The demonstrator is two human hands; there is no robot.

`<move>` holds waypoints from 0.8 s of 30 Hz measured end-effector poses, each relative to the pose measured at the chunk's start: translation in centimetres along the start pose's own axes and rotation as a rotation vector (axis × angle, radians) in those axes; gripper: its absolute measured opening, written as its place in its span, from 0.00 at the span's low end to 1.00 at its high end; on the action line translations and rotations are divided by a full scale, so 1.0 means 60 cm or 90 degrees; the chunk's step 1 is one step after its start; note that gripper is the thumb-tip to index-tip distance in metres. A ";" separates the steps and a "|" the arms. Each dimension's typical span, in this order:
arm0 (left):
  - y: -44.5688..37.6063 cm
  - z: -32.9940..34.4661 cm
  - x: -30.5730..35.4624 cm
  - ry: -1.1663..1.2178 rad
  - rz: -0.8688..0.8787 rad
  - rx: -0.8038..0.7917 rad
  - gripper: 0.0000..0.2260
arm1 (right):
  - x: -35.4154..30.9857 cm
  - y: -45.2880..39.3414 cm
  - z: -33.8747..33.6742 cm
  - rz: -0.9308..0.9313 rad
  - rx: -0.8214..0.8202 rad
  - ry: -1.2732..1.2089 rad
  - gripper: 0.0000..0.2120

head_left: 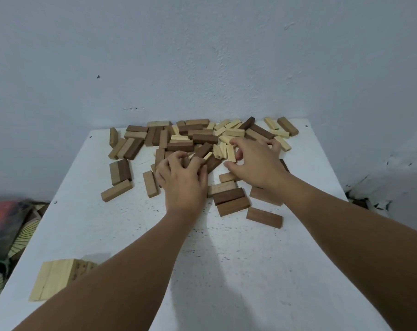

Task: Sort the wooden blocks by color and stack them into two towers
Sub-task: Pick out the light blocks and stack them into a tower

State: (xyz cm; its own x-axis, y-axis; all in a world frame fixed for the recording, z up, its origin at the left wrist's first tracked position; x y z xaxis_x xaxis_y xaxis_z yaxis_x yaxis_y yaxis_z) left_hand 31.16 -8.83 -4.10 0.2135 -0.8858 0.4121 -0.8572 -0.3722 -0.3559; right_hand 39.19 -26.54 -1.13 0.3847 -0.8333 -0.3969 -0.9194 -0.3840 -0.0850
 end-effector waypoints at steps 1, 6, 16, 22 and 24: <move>0.001 0.000 -0.001 -0.001 -0.006 -0.001 0.06 | -0.003 -0.001 0.000 -0.014 -0.016 0.010 0.26; 0.000 0.000 0.004 -0.013 0.023 0.002 0.14 | -0.014 -0.014 0.000 -0.019 -0.078 0.046 0.24; -0.007 0.008 0.010 -0.068 0.118 -0.035 0.13 | 0.003 -0.007 0.008 0.009 -0.018 -0.085 0.15; -0.009 0.010 0.009 -0.085 0.140 -0.046 0.18 | 0.002 -0.010 0.004 0.048 -0.085 -0.088 0.29; -0.010 0.011 0.009 -0.087 0.166 -0.046 0.17 | 0.005 -0.009 0.004 0.055 -0.081 -0.108 0.27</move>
State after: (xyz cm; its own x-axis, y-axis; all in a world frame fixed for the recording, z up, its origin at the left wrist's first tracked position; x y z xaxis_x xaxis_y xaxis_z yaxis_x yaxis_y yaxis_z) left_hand 32.12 -9.29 -4.22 0.0384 -0.9797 0.1965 -0.9214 -0.1109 -0.3725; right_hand 39.75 -26.48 -1.42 0.2764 -0.7907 -0.5463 -0.9262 -0.3708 0.0681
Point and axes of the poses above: each hand's wrist, its own y-axis away from the middle knuckle, its own z-axis out of the palm, x = y × z, the point moved 3 cm from there along -y, towards the middle knuckle, and after that the axes turned 4 degrees about -z, right-handed, at the moved point
